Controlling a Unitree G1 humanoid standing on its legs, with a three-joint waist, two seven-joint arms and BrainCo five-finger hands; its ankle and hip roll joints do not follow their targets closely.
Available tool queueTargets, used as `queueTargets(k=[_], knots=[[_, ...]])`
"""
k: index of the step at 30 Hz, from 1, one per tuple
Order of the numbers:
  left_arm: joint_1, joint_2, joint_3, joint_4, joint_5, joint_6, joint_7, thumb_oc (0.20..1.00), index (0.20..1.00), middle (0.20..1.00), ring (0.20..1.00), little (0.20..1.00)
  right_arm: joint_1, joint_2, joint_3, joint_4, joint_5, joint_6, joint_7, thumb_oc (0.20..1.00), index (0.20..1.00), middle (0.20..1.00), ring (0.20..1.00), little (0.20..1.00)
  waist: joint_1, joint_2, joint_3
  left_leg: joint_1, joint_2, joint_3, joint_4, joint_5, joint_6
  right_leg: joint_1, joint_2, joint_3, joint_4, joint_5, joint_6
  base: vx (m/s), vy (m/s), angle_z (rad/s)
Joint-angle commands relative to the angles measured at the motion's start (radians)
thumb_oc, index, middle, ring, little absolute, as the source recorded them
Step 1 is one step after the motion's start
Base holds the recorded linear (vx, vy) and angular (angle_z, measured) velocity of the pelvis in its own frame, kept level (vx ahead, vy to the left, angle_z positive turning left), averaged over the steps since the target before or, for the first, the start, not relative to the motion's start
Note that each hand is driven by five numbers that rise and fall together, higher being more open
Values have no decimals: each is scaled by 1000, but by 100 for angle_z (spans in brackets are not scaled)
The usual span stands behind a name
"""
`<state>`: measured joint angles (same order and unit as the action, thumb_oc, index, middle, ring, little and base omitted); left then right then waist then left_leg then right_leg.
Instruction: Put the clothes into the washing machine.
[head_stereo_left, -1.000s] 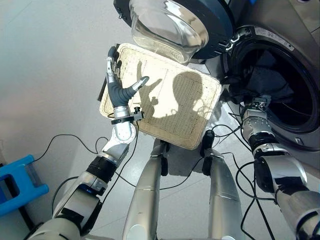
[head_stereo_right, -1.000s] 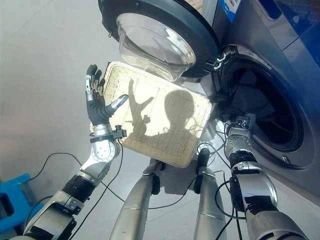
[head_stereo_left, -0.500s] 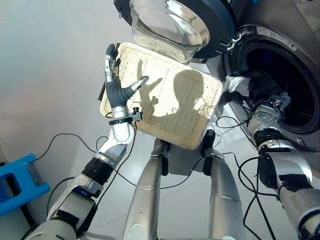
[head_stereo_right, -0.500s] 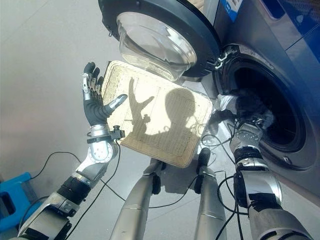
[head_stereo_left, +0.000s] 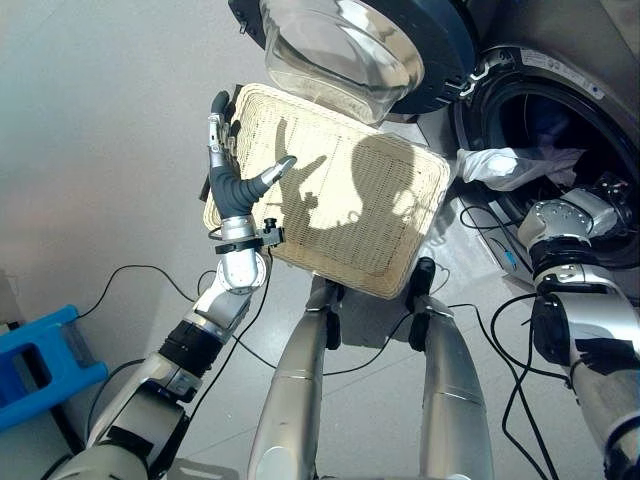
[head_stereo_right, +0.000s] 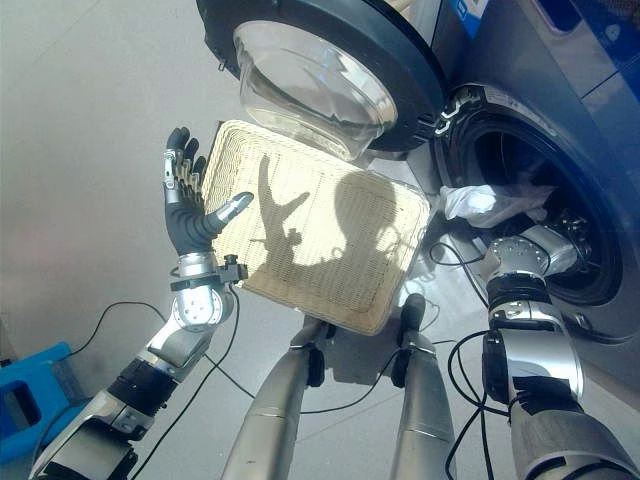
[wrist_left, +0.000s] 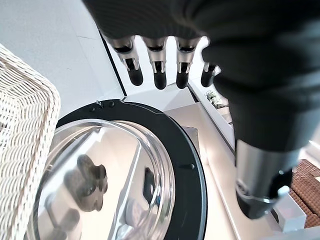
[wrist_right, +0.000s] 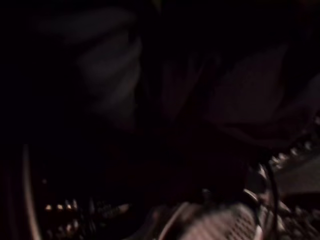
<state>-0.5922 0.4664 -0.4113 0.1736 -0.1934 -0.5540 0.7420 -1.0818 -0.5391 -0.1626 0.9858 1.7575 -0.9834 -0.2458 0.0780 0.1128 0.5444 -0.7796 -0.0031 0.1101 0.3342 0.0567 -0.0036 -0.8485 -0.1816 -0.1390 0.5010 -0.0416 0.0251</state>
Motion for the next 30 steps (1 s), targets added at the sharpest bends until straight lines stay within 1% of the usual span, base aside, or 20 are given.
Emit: queueTargets(k=[1, 2, 3, 5, 6, 7, 9, 10, 11, 12, 15, 16, 18, 22, 24, 25, 26, 28, 29, 30], knots=[[8, -15, 22, -89, -38, -27, 24, 1000, 1000, 1000, 1000, 1000, -23, -207, -22, -90, -64, -210, 10, 200, 200, 200, 200, 200, -42, 73, -24, 15, -77, 22, 57, -97, -12, 2, -10, -88, 53, 10, 75, 0, 0, 0], [8, -17, 20, -90, -37, -26, 24, 1000, 1000, 1000, 1000, 1000, -26, -206, -21, -94, -54, -205, 22, 266, 266, 266, 266, 266, -42, 74, -24, 15, -77, 23, 58, -97, -12, 2, -10, -87, 54, 9, 75, 0, 0, 0], [8, -21, 16, -90, -36, -21, 20, 1000, 1000, 1000, 1000, 1000, -31, -203, -12, -95, -19, -179, 57, 1000, 1000, 1000, 1000, 1000, -40, 77, -24, 21, -79, 23, 61, -101, -12, 5, -12, -85, 60, 1, 73, 0, 0, 0], [1, -17, 19, -90, -42, -22, 14, 1000, 1000, 1000, 1000, 1000, -40, -200, -1, -89, 15, -143, 101, 1000, 1000, 1000, 1000, 1000, -39, 79, -24, 18, -79, 23, 60, -97, -13, 3, -14, -86, 58, 4, 71, 0, 0, 0], [-2, -14, 17, -91, -44, -22, 15, 1000, 1000, 1000, 1000, 1000, -41, -199, 7, -73, 7, -101, 106, 1000, 1000, 1000, 1000, 1000, -38, 79, -24, 24, -80, 24, 61, -101, -13, 9, -17, -87, 58, 0, 72, 0, 0, 0], [-6, -12, 15, -89, -45, -24, 14, 1000, 1000, 1000, 1000, 1000, -45, -200, 15, -53, -23, -56, 70, 1000, 1000, 1000, 1000, 1000, -37, 79, -24, 27, -80, 25, 61, -102, -14, 12, -19, -88, 58, -2, 72, 0, 0, 0], [-13, -13, 15, -88, -45, -18, 13, 1000, 1000, 1000, 1000, 1000, -58, -193, 40, -31, -139, -18, -40, 1000, 1000, 1000, 1000, 1000, -35, 80, -24, 29, -79, 25, 62, -102, -14, 14, -20, -90, 61, -3, 70, 0, 0, 0], [-13, -13, 15, -88, -45, -18, 13, 1000, 1000, 1000, 1000, 1000, -58, -193, 40, -31, -139, -18, -40, 1000, 1000, 1000, 1000, 1000, -35, 80, -24, 29, -79, 25, 62, -102, -14, 14, -20, -90, 61, -3, 70, 0, 0, 0], [-17, -9, 16, -88, -51, -14, 11, 1000, 1000, 1000, 1000, 1000, -61, -196, 46, -25, -195, 1, -114, 1000, 1000, 1000, 1000, 1000, -36, 80, -24, 30, -79, 26, 63, -103, -14, 16, -20, -90, 62, -5, 69, 0, 0, 0], [-18, -10, 12, -83, -51, -12, 13, 1000, 1000, 1000, 1000, 1000, -72, -198, 57, -4, -291, 34, -243, 1000, 1000, 1000, 1000, 1000, -35, 79, -24, 37, -80, 24, 66, -112, -15, 22, -20, -88, 69, -15, 71, 33, -5, 3], [-23, -7, 8, -82, -52, -9, 19, 1000, 1000, 1000, 1000, 1000, -92, -202, 69, 11, -392, 61, -405, 1000, 1000, 1000, 1000, 1000, -32, 81, -24, 31, -78, 26, 65, -107, -12, 19, -20, -92, 68, -10, 67, 11, -5, 2], [-22, -9, 2, -82, -47, -7, 23, 1000, 1000, 1000, 1000, 1000, -113, -212, 76, 33, -456, 74, -503, 1000, 1000, 1000, 1000, 1000, -28, 83, -24, 31, -79, 26, 66, -108, -11, 20, -21, -95, 67, -11, 66, -3, -9, 4], [-19, -11, -6, -80, -43, -8, 29, 1000, 1000, 1000, 1000, 1000, -123, -219, 81, 49, -511, 86, -567, 1000, 1000, 1000, 1000, 1000, -26, 85, -24, 37, -80, 24, 67, -116, -10, 26, -22, -94, 70, -18, 69, 15, -4, 1], [-6, -13, -20, -93, -29, -2, 43, 1000, 1000, 1000, 1000, 1000, -176, -244, 124, 89, -671, 137, -803, 1000, 1000, 1000, 1000, 1000, -15, 94, -24, 37, -84, 20, 71, -120, -4, 23, -25, -96, 78, -24, 66, 19, 4, -1], [0, -13, -24, -100, -31, -5, 43, 1000, 1000, 1000, 1000, 1000, -195, -255, 142, 107, -751, 198, -863, 1000, 1000, 1000, 1000, 1000, -10, 99, -24, 36, -86, 20, 73, -120, -2, 23, -26, -97, 79, -25, 64, 18, 3, 0], [-2, -12, -24, -102, -31, -4, 43, 1000, 1000, 1000, 1000, 1000, -200, -256, 146, 106, -762, 206, -875, 1000, 1000, 1000, 1000, 1000, -10, 101, -24, 30, -86, 20, 72, -113, 0, 17, -27, -99, 77, -18, 61, 0, 0, 0], [3, -11, -24, -107, -34, -7, 37, 1000, 1000, 1000, 1000, 1000, -215, -266, 165, 122, -797, 260, -912, 1000, 1000, 1000, 1000, 1000, -7, 105, -24, 29, -87, 21, 77, -115, 1, 16, -29, -98, 82, -22, 60, 0, 0, 0], [10, -12, -25, -109, -34, -10, 32, 1000, 1000, 1000, 1000, 1000, -219, -270, 180, 131, -806, 278, -945, 1000, 1000, 1000, 1000, 1000, -5, 107, -24, 37, -89, 20, 80, -124, 1, 21, -29, -95, 88, -32, 62, 34, 8, 1], [13, -9, -29, -114, -31, -9, 36, 1000, 1000, 1000, 1000, 1000, -226, -275, 189, 140, -820, 319, -981, 1000, 1000, 1000, 1000, 1000, -5, 109, -24, 39, -89, 21, 79, -125, 1, 23, -30, -96, 89, -35, 62, 0, 0, 0], [17, -5, -28, -123, -35, -4, 33, 1000, 1000, 1000, 1000, 1000, -233, -288, 202, 163, -873, 402, -993, 1000, 1000, 1000, 1000, 1000, -3, 110, -24, 40, -90, 21, 78, -126, 2, 24, -32, -97, 88, -34, 62, 0, 0, 0]])
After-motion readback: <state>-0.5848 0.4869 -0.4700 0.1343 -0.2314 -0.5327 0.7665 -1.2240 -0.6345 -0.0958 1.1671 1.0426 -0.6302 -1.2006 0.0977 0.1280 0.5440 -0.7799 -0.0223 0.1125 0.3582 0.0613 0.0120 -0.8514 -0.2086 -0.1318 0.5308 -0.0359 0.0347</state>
